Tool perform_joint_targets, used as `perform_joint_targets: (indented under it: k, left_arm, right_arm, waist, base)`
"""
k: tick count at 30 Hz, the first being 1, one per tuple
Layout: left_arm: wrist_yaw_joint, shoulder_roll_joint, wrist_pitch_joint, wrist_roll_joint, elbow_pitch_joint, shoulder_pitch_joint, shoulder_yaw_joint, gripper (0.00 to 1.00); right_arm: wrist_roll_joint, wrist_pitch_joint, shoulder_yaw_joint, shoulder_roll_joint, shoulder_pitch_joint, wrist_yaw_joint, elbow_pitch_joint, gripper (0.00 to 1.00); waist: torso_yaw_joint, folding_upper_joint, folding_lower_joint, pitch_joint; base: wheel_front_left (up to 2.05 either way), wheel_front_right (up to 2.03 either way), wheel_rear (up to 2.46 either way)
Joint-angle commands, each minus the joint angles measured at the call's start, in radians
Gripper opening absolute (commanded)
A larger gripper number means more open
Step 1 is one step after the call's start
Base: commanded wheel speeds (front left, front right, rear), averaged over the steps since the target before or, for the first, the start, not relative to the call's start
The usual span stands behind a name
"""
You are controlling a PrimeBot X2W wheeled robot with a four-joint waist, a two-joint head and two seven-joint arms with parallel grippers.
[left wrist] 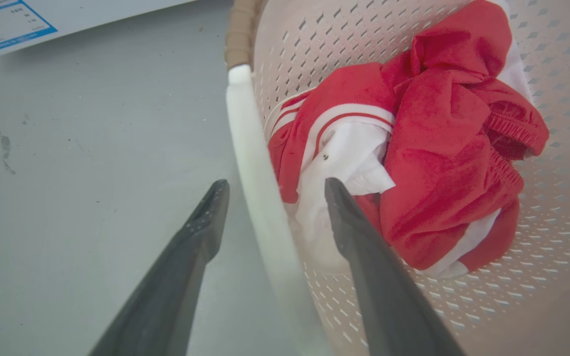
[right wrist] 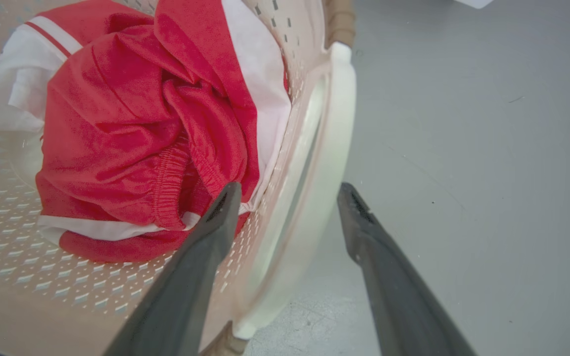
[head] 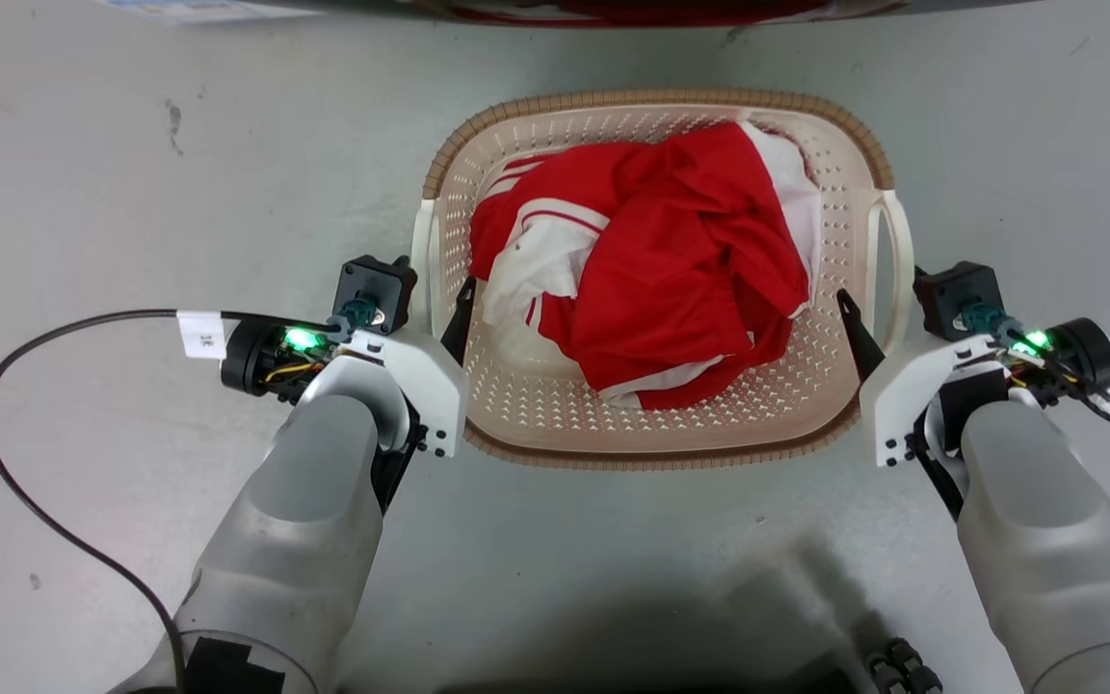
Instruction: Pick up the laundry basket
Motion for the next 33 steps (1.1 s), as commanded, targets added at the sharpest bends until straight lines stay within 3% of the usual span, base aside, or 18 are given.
perform_joint_targets:
  k: [1, 9, 10, 11, 12, 13, 23, 33]
  left_arm:
    - [0.001, 0.002, -0.002, -0.003, 0.007, -0.018, -0.006, 1.0]
    - [0.006, 0.002, -0.002, -0.006, 0.024, -0.05, -0.028, 1.0]
    - [0.01, 0.002, -0.002, -0.001, 0.029, -0.053, -0.033, 1.0]
    - [0.009, 0.002, -0.002, -0.003, 0.033, -0.055, -0.037, 1.0]
    - [0.009, 0.001, -0.002, -0.004, 0.035, -0.06, -0.041, 0.45]
    - [0.012, 0.002, -0.002, 0.0, 0.035, -0.065, -0.046, 0.0]
    - [0.006, 0.002, -0.004, -0.024, 0.029, -0.042, -0.075, 0.0]
    - [-0.009, 0.0, -0.002, -0.074, 0.088, 0.038, -0.089, 0.0]
  right_arm:
    - [-0.004, -0.002, 0.0, 0.003, -0.026, -0.001, 0.012, 1.0]
    - [0.018, -0.002, -0.007, 0.014, -0.081, -0.001, 0.102, 1.0]
    - [0.021, -0.002, -0.007, 0.015, -0.086, -0.001, 0.114, 0.65]
    - [0.023, -0.002, -0.005, 0.017, -0.093, -0.001, 0.118, 0.05]
    - [0.023, -0.002, 0.0, 0.019, -0.097, -0.001, 0.13, 0.0]
    - [0.026, -0.002, 0.004, 0.021, -0.098, -0.001, 0.141, 0.0]
    - [0.016, -0.001, 0.053, 0.021, -0.098, -0.001, 0.185, 0.0]
    - [0.047, 0.001, 0.119, 0.037, -0.043, -0.001, 0.194, 0.0]
  waist:
    - [0.002, 0.0, -0.0001, 0.016]
    - [0.002, 0.0, -0.0001, 0.053]
    - [0.002, 0.0, -0.0001, 0.055]
    - [0.002, 0.0, -0.0001, 0.057]
    - [0.002, 0.0, -0.0001, 0.059]
    - [0.002, 0.0, -0.0001, 0.061]
    - [0.0, 0.0, -0.0001, 0.024]
    - [-0.013, 0.0, -0.0001, -0.134]
  base:
    - [0.0, 0.0, 0.0]
    - [0.0, 0.0, 0.0]
    - [0.0, 0.0, 0.0]
    - [0.0, 0.0, 0.0]
    - [0.0, 0.0, 0.0]
    - [0.0, 0.0, 0.0]
    - [0.0, 0.0, 0.0]
    - [0.0, 0.0, 0.0]
